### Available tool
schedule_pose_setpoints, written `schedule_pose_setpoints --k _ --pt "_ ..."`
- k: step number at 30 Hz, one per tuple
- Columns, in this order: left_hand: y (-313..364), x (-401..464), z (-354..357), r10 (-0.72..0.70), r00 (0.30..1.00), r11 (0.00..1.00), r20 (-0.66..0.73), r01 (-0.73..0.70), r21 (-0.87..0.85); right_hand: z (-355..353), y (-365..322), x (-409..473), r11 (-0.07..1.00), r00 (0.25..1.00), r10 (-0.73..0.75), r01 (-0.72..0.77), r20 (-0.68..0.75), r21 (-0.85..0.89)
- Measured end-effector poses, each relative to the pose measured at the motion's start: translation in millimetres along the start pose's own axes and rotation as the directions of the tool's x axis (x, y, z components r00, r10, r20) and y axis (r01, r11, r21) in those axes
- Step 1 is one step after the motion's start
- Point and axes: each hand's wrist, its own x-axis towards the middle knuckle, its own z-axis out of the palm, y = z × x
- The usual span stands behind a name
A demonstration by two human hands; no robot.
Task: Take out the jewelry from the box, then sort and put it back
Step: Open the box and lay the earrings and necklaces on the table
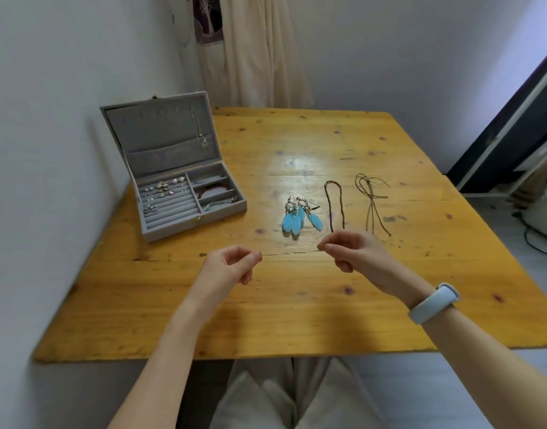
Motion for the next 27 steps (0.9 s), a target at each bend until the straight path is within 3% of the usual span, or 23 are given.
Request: schedule_pose_setpoints --k 2,6,10,14,16,18,20,22,24,27 --pt "-4 0 -7 -0.012 1.000 0.998 -0.004 0.013 0.066 -2 2 1 0.998 0.999 -0.022 0.020 -0.038 -0.054" --pt "-11 6 -19 0.010 1.000 0.945 -0.011 -0.005 0.326 5 9 -1 0.944 0.996 -0.071 0.049 -0.057 -0.327" --pt "-16 19 -27 0.095 0.992 0.884 -0.081 -0.047 0.465 22 18 -7 0.813 0.991 -0.029 0.101 0.133 -0.574" --pt "-6 29 -23 0.190 0.982 0.802 0.001 -0.156 0.577 31 25 -6 0.654 0.977 -0.041 0.186 0.211 -0.733" --pt "1 33 -19 0.201 0.977 0.773 0.068 -0.201 0.601 32 22 1 0.691 0.983 -0.080 0.174 0.165 -0.702" --pt "9 34 -16 0.207 0.969 0.766 0.135 -0.246 0.595 34 14 11 0.798 0.990 -0.090 0.139 0.112 -0.587" --pt "16 34 -15 0.225 0.958 0.777 0.179 -0.288 0.560 41 6 21 0.908 0.993 -0.053 0.093 0.108 -0.408" --pt "24 33 -16 0.256 0.949 0.791 0.185 -0.315 0.525 50 -1 29 0.988 0.981 0.016 0.015 0.193 -0.157" --pt "31 35 -20 0.281 0.945 0.796 0.168 -0.327 0.509 58 -3 34 0.999 0.960 0.033 -0.026 0.279 -0.030" --pt "36 39 -26 0.305 0.941 0.801 0.143 -0.335 0.496 65 -9 34 0.999 0.959 -0.031 0.034 0.282 -0.004"
